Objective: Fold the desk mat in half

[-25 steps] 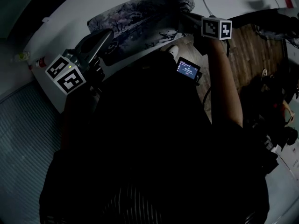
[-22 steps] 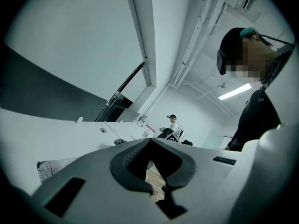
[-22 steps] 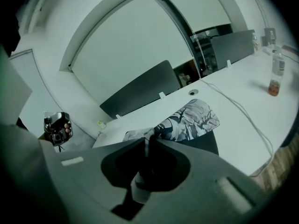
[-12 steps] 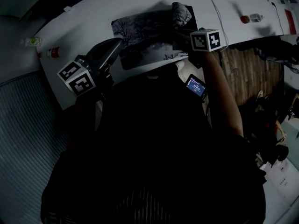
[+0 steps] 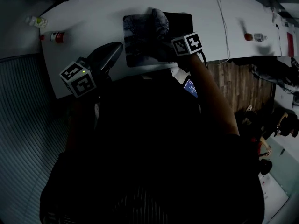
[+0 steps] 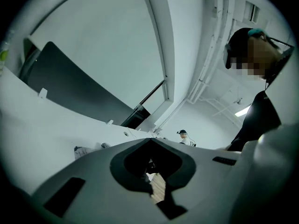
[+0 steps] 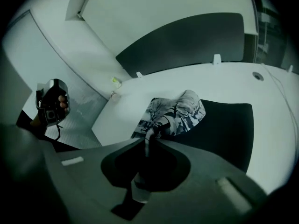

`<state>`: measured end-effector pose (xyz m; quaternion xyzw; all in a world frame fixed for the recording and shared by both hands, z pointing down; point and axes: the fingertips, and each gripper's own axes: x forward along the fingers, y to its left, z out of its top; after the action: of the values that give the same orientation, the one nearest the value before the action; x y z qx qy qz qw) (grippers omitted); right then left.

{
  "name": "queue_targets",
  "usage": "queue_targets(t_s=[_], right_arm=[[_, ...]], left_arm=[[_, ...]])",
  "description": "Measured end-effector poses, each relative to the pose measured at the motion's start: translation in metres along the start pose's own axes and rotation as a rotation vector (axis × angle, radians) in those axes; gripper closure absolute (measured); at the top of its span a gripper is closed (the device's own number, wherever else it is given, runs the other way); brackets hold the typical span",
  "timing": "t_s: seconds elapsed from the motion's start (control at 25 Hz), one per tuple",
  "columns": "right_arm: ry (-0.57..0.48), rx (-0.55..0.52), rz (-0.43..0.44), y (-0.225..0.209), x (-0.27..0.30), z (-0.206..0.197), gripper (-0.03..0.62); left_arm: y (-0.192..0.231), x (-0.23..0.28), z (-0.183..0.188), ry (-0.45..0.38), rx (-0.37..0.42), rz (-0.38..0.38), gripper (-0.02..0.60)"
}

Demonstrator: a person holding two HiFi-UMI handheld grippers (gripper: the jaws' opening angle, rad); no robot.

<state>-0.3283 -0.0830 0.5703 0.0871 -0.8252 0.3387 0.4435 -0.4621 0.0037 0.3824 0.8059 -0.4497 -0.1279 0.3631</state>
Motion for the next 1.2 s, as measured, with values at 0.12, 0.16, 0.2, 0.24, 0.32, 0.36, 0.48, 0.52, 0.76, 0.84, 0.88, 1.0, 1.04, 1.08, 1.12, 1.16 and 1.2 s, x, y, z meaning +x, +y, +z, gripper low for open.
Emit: queue_targets(t_s=[0.12,0.16,0.2,0.24,0.32,0.36,0.48,0.52,0.76,0.84,0.88,1.0,1.04,1.08,1.12,1.16,1.2], right_arm=[[0.058,-0.088,0.031,0.028,0.016,0.015,0.568],[0.082,-0.123,0.03,0.035,0.025,0.019,0.566],[0.1,-0.153,0.031,0.041,0.034,0.021,0.566],[0.114,-0.176,0.041,0.047,0.045,0.022,0.566],[0.147,-0.201,0.067,0.059,0.067,0.016,0.563],[0.164,-0.206,0.075,0.063,0.079,0.011,0.562],[0.203,-0.214,0.095,0.075,0.105,0.006,0.551],[0.217,-0.217,0.097,0.077,0.111,0.005,0.551],[0.261,-0.219,0.111,0.084,0.137,-0.003,0.539],[0.244,-0.192,0.155,0.095,0.144,-0.001,0.508],[0.226,-0.176,0.185,0.101,0.147,0.002,0.478],[0.142,-0.098,0.323,0.121,0.135,0.021,0.462],[0.107,-0.078,0.374,0.127,0.123,0.031,0.471],[0.069,-0.068,0.421,0.131,0.106,0.042,0.485],[0.026,-0.066,0.459,0.135,0.086,0.052,0.498],[-0.022,-0.07,0.485,0.135,0.062,0.059,0.511],[-0.077,-0.078,0.494,0.134,0.035,0.065,0.518]], left_arm=[[0.01,-0.017,0.006,-0.043,-0.016,0.035,0.572],[0.013,-0.022,0.006,-0.053,-0.024,0.051,0.572],[0.015,-0.025,0.006,-0.063,-0.029,0.064,0.572],[0.015,-0.029,0.006,-0.076,-0.032,0.073,0.572],[0.012,-0.037,0.002,-0.1,-0.038,0.086,0.572],[0.011,-0.043,-0.001,-0.108,-0.041,0.093,0.572],[0.013,-0.056,-0.004,-0.131,-0.038,0.115,0.572],[0.012,-0.06,-0.004,-0.135,-0.035,0.129,0.572],[0.005,-0.082,-0.01,-0.147,-0.047,0.212,0.572],[0.005,-0.087,-0.012,-0.146,-0.045,0.221,0.572],[0.007,-0.088,-0.013,-0.142,-0.046,0.222,0.572],[0.013,-0.085,-0.017,-0.129,-0.05,0.211,0.572],[0.015,-0.082,-0.017,-0.126,-0.049,0.205,0.572],[0.015,-0.077,-0.016,-0.119,-0.046,0.198,0.572],[0.014,-0.071,-0.014,-0.105,-0.041,0.189,0.572],[0.012,-0.063,-0.012,-0.084,-0.033,0.173,0.572],[0.009,-0.053,-0.01,-0.059,-0.021,0.147,0.572]])
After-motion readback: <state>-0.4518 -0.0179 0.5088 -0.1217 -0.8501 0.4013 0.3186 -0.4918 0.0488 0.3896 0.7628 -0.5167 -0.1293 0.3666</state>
